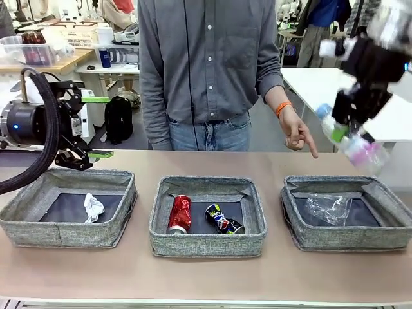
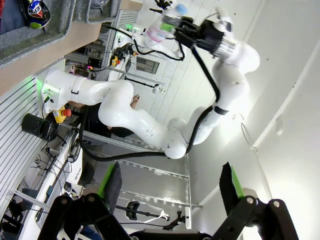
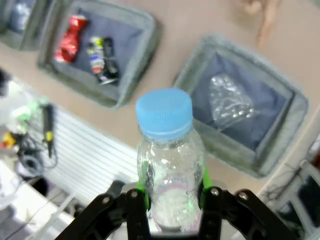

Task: Sort the waste into the appropriate baskets.
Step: Place the picked waste into the Fabric basket indicated by the person.

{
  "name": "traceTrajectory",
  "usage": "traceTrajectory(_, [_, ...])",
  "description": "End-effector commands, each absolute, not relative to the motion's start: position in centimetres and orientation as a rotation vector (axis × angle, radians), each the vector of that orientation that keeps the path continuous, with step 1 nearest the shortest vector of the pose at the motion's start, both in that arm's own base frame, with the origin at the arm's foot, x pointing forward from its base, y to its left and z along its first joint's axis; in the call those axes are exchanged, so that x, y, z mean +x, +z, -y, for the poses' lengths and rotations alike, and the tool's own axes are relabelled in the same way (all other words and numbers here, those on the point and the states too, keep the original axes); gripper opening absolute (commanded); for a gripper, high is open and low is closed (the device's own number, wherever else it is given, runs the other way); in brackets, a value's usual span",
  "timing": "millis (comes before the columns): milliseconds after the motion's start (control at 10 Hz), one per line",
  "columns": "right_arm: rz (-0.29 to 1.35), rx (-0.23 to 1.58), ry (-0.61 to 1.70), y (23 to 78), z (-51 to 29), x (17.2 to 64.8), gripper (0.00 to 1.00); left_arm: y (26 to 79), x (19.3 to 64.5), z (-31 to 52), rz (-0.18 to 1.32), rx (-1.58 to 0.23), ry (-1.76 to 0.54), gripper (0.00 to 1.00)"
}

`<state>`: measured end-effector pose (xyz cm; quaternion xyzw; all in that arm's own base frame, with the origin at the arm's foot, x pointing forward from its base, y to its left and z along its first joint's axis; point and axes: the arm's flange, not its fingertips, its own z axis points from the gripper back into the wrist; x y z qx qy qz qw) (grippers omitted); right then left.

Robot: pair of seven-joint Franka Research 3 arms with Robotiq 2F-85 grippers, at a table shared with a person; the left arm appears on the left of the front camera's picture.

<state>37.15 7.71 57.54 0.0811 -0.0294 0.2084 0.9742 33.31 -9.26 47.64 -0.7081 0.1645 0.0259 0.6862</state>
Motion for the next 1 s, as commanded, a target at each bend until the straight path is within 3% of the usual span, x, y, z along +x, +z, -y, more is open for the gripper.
traceTrajectory(0, [0.111,0.151,0.369,52.6,-5.3,35.9,0.42,48.0,33.2,9.3,-0.372,-1.587,0.074,1.0])
traceTrajectory(300, [0.101,0.018,0.154,47.4,-2.5,36.3,0.42,48.0,33.2,9.3,-0.372,-1.587,0.074,1.0])
traceTrajectory(400, [0.09,0.021,0.081,46.7,-1.8,36.8,0.42,48.0,33.2,9.3,-0.372,-1.587,0.074,1.0])
traceTrajectory(500, [0.052,0.154,0.037,48.2,-2.8,36.9,0.42,48.0,33.2,9.3,-0.372,-1.587,0.074,1.0])
traceTrajectory(600, [0.079,0.068,0.177,46.8,-1.8,36.2,0.42,48.0,33.2,9.3,-0.372,-1.587,0.074,1.0])
traceTrajectory(700, [0.071,0.079,0.108,46.7,-1.5,36.4,0.42,48.0,33.2,9.3,-0.372,-1.587,0.074,1.0])
traceTrajectory(800, [0.045,-0.054,0.168,48.9,-2.0,36.4,0.42,48.0,33.2,9.3,-0.372,-1.587,0.074,1.0])
traceTrajectory(900, [0.068,-0.066,0.147,48.9,-0.4,37.4,0.42,48.0,33.2,9.3,-0.372,-1.587,0.074,1.0])
